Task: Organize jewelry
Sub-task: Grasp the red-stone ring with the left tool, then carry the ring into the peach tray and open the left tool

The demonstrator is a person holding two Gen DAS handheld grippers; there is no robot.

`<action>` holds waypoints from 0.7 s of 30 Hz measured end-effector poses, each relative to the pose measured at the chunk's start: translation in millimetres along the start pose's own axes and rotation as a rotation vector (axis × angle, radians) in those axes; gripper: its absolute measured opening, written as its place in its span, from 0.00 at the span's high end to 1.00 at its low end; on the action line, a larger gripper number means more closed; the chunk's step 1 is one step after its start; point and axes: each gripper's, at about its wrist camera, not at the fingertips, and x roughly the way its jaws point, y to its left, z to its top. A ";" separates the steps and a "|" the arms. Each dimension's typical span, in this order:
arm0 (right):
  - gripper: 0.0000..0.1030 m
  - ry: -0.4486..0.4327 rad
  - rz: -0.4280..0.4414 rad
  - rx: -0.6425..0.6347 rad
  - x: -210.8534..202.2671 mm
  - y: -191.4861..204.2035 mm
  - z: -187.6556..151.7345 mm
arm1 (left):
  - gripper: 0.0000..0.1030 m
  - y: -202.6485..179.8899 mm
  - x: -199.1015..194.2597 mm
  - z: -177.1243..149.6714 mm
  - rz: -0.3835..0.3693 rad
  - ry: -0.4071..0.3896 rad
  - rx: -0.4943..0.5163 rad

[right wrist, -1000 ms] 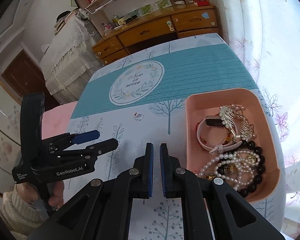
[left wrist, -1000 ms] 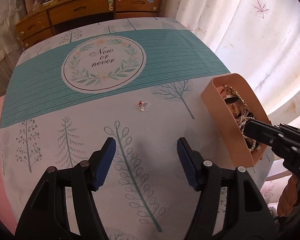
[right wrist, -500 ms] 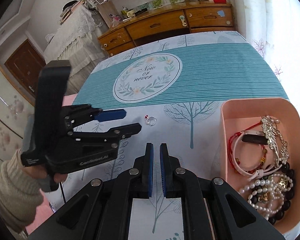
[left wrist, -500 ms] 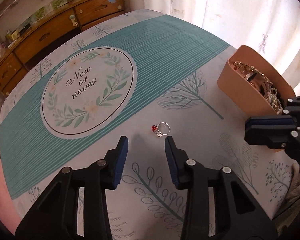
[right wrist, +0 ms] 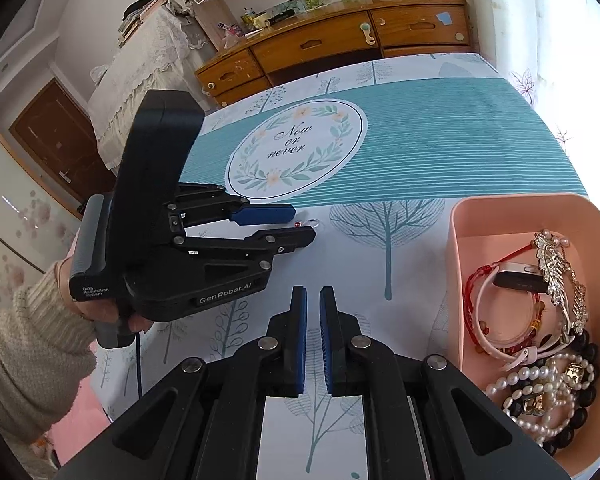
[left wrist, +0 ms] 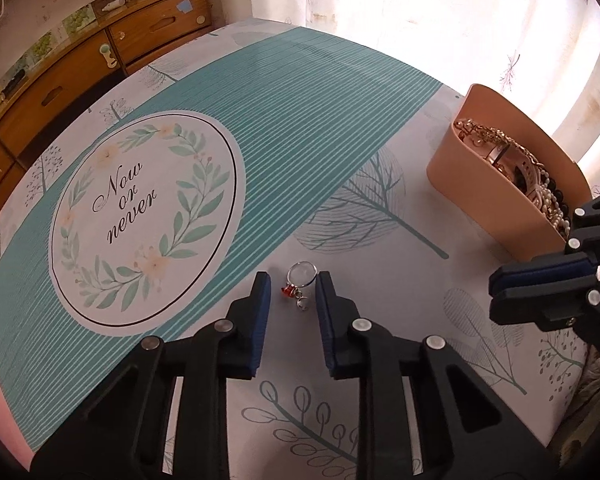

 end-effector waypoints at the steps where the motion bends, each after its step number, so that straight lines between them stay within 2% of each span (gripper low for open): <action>1: 0.94 0.003 0.001 0.004 0.5 -1.2 -0.3 | 0.84 0.5 0.8 0.5 -0.008 -0.002 -0.001; 7: 0.94 0.000 0.000 0.024 2.1 -7.5 -0.8 | 0.87 -1.8 0.7 -0.2 -0.002 -0.011 -0.016; 8: 0.94 -0.004 0.002 0.025 2.2 -8.1 0.1 | 0.93 -2.3 -0.2 -0.5 0.004 -0.011 -0.024; 13: 0.94 -0.036 0.004 0.019 -9.4 -4.3 -1.5 | 0.93 -4.6 -10.3 -5.6 0.012 -0.020 -0.080; 16: 0.94 -0.051 0.003 0.019 -15.7 -4.6 0.8 | 0.93 -11.3 -23.9 -6.8 0.019 -0.037 -0.102; 21: 0.94 -0.124 -0.018 0.017 -44.9 -8.0 0.0 | 0.93 -38.2 -60.1 -3.7 0.000 -0.084 -0.111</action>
